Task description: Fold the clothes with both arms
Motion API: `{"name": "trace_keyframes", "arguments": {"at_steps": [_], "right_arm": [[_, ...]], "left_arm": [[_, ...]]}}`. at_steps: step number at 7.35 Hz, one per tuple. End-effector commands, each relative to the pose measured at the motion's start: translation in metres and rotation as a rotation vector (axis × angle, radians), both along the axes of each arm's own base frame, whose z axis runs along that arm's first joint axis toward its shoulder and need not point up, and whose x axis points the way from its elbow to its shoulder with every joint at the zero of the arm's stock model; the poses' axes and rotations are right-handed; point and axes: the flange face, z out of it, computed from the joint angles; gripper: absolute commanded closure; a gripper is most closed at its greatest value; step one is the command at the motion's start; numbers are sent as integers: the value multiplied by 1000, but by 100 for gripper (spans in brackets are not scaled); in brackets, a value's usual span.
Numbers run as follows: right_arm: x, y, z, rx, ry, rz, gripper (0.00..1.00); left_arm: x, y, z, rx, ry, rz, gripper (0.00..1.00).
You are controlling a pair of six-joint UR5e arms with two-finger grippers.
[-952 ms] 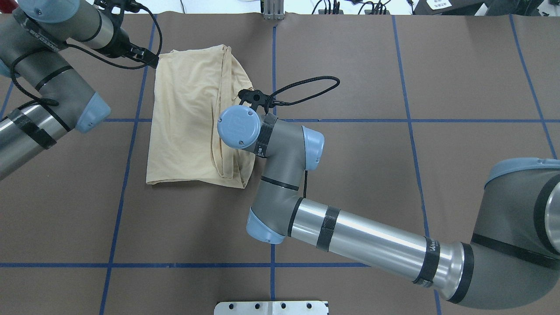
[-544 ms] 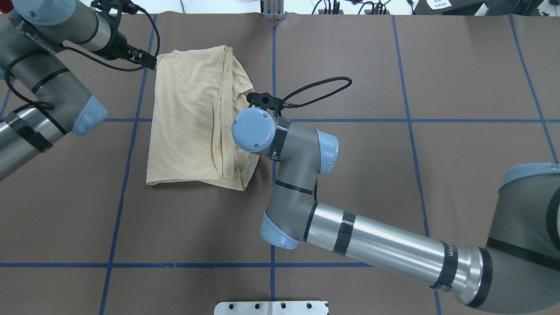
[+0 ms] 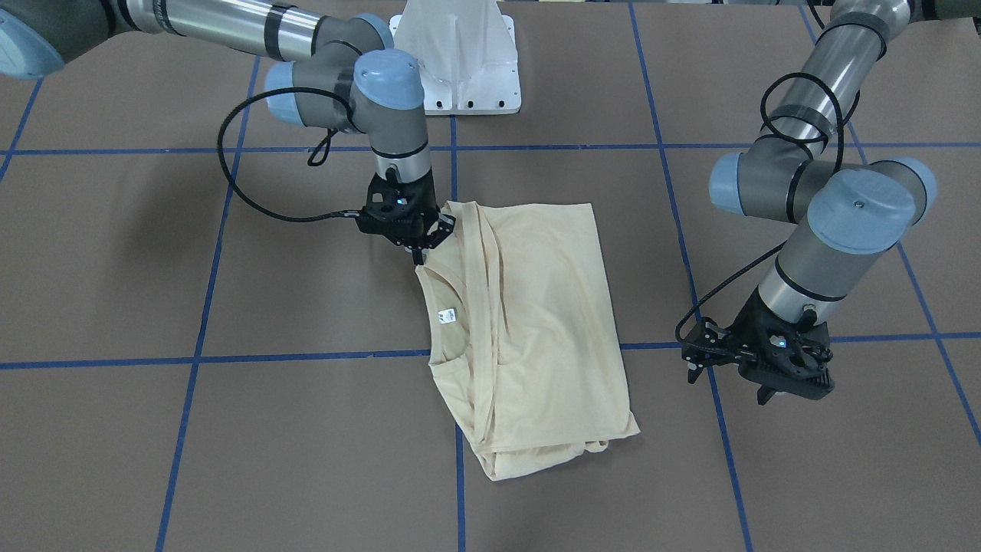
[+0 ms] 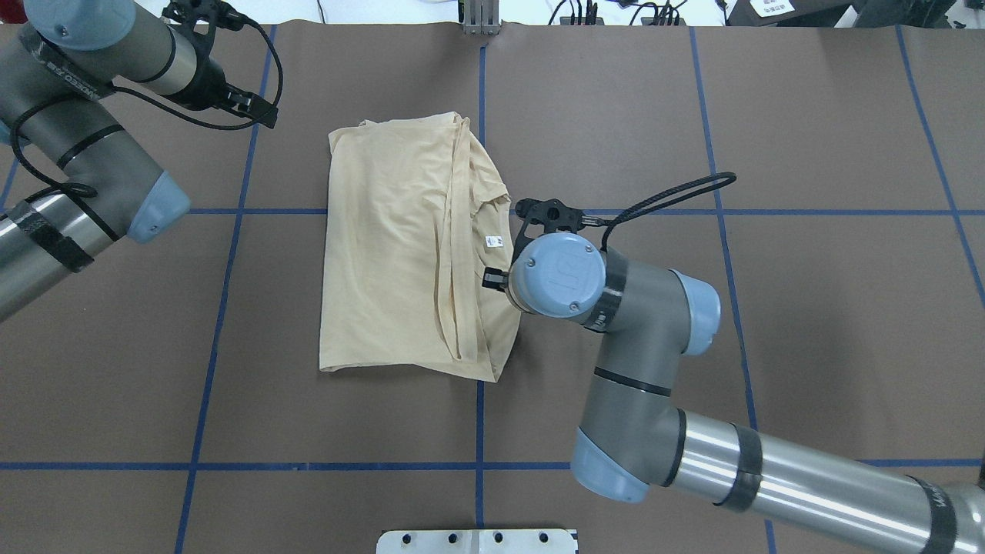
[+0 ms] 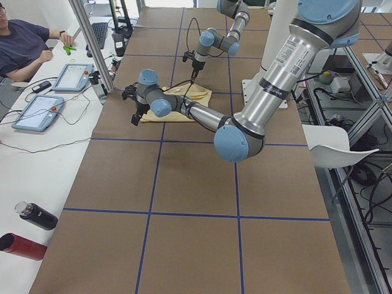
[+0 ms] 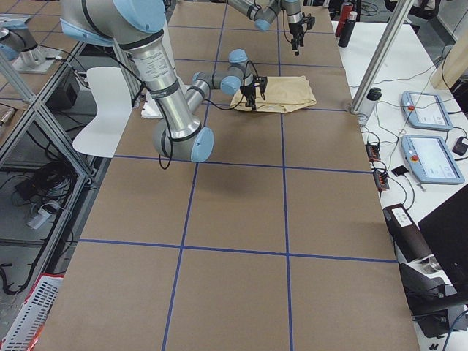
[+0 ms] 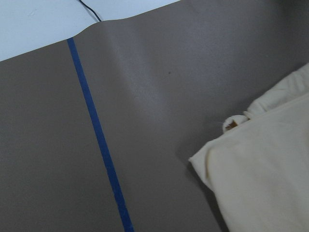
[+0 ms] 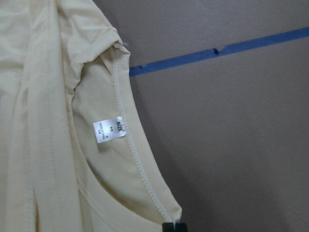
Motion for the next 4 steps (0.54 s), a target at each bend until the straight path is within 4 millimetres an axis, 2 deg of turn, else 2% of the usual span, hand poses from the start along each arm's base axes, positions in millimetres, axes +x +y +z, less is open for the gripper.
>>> {"name": "trace_keyframes", "arguments": {"at_steps": [1, 2, 4], "right_arm": [[31, 33, 14, -4, 14, -24, 100], [39, 39, 17, -2, 15, -26, 100], [61, 56, 36, -2, 26, -34, 100]], "left_arm": [[7, 4, -3, -9, 10, 1, 0], [7, 4, -2, -9, 10, 1, 0], [6, 5, -3, -8, 12, 2, 0]]}}
